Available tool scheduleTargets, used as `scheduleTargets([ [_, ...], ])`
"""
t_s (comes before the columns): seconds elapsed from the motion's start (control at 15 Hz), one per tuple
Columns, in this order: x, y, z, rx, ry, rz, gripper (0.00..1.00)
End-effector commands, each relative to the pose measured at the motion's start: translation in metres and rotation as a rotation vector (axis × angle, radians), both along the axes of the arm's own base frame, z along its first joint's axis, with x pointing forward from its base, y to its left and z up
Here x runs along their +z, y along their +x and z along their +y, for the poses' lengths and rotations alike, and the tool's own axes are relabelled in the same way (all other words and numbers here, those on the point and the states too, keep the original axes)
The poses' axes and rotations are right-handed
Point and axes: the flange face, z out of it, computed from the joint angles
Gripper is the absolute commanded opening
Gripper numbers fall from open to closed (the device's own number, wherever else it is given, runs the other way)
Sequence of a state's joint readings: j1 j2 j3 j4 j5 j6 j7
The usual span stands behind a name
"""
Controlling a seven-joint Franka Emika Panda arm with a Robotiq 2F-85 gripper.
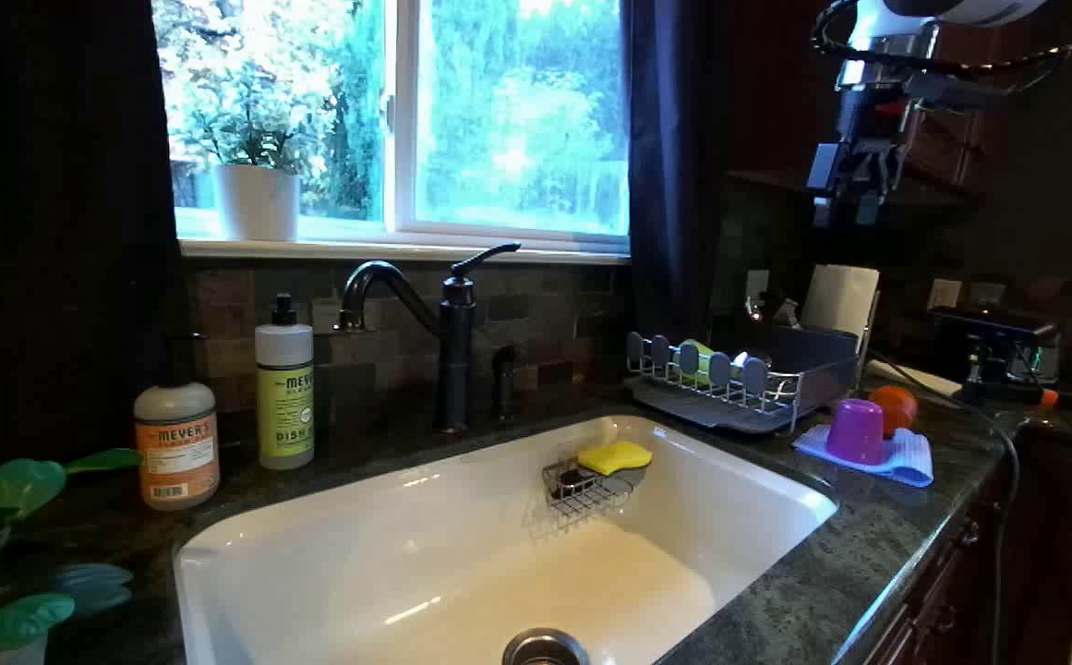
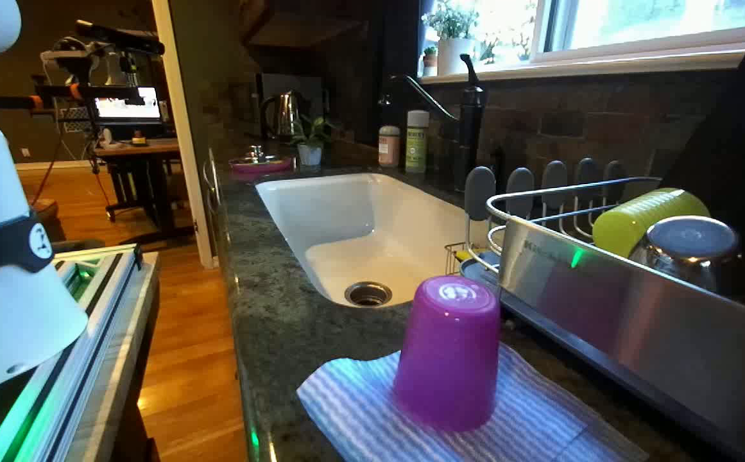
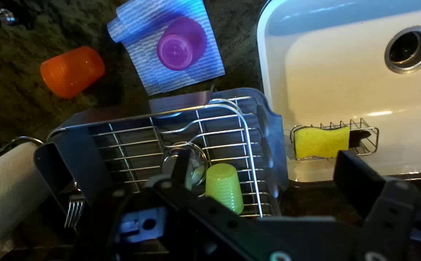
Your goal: Move the yellow cup on the drying rack and place it next to the purple cup
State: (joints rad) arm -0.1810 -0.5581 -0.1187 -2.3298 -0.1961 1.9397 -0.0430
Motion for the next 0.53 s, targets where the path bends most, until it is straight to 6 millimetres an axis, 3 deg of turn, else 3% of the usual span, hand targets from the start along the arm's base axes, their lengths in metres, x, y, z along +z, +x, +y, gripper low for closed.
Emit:
scheduleTargets([
  [0.0, 0.000, 0.000, 0.000, 0.000, 0.000, 0.001, 1.00],
  [0.27, 0.000, 0.000, 0.000, 0.000, 0.000, 0.001, 1.00],
  [0.47, -0.016, 0.028, -0.026, -0.128, 0.015, 0.020, 1.00],
])
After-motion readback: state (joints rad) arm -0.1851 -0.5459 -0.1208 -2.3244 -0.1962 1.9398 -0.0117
